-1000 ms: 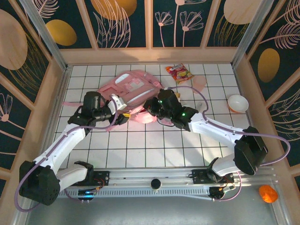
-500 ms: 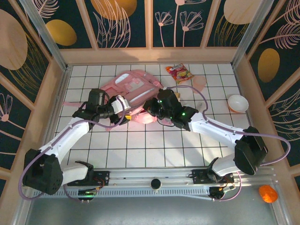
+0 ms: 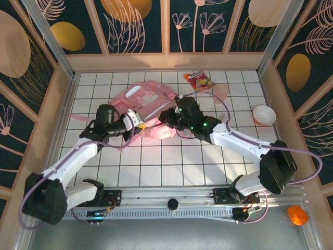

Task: Pack the student bag

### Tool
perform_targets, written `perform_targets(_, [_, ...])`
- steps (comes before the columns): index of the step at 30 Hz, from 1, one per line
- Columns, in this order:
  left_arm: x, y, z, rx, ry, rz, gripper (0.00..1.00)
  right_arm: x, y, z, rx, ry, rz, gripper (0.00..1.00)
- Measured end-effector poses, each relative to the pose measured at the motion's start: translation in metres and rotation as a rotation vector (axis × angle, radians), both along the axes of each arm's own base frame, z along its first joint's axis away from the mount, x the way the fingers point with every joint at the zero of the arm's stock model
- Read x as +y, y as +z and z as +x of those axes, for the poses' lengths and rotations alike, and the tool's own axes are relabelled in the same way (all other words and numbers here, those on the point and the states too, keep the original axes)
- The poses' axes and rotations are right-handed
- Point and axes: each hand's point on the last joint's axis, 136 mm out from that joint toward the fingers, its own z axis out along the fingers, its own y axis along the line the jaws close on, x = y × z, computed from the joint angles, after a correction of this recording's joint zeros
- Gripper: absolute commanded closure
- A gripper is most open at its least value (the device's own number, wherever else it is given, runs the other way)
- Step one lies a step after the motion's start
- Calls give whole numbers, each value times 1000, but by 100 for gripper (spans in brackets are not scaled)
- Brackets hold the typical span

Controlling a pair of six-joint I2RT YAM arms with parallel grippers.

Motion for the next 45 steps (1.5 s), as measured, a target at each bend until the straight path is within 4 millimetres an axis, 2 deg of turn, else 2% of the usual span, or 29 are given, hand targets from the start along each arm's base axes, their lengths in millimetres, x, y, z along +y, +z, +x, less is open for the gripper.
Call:
perform_targets(2, [4, 4, -8, 16, 31, -29, 100, 7, 0, 0, -12, 38, -2, 99])
perform_targets(5, [6, 8, -11, 58, 76, -68, 100, 10, 2, 2, -36, 73, -3, 86])
perform_targets(9, [5, 12, -9, 145, 135, -142, 100, 3, 5, 13, -76, 74, -26, 70])
perform_targets(14, [4, 18, -5, 234, 201, -231, 100, -11, 15, 24, -129, 30, -104, 65])
perform_targets(17, [2, 20, -2, 280, 228, -272, 100, -29, 21, 22, -142, -16, -175, 65])
perform_targets(21, [-2, 13, 0, 363, 248, -300, 100, -52, 34, 9, -160, -72, -251, 64])
perform_targets(23, [-4, 10, 1, 399, 253, -307, 100, -54, 40, -4, -170, -75, -278, 64])
perform_targets(27, [-6, 9, 5, 441, 264, -320, 100, -39, 41, -34, -171, -34, -298, 65])
perform_targets(31, [-9, 11, 7, 465, 262, -331, 100, -16, 24, -51, -142, 14, -316, 65])
perform_targets(34, [-11, 11, 8, 473, 255, -331, 100, 0, 4, -47, -110, 29, -354, 65])
perform_targets(37, [-12, 11, 9, 476, 252, -331, 100, 13, -12, -36, -95, 22, -396, 65])
perform_targets(41, [-13, 11, 11, 483, 250, -330, 100, 24, -19, -22, -92, -1, -439, 65])
perform_targets(45, [-14, 10, 14, 495, 255, -323, 100, 22, -22, -16, -84, -39, -479, 65])
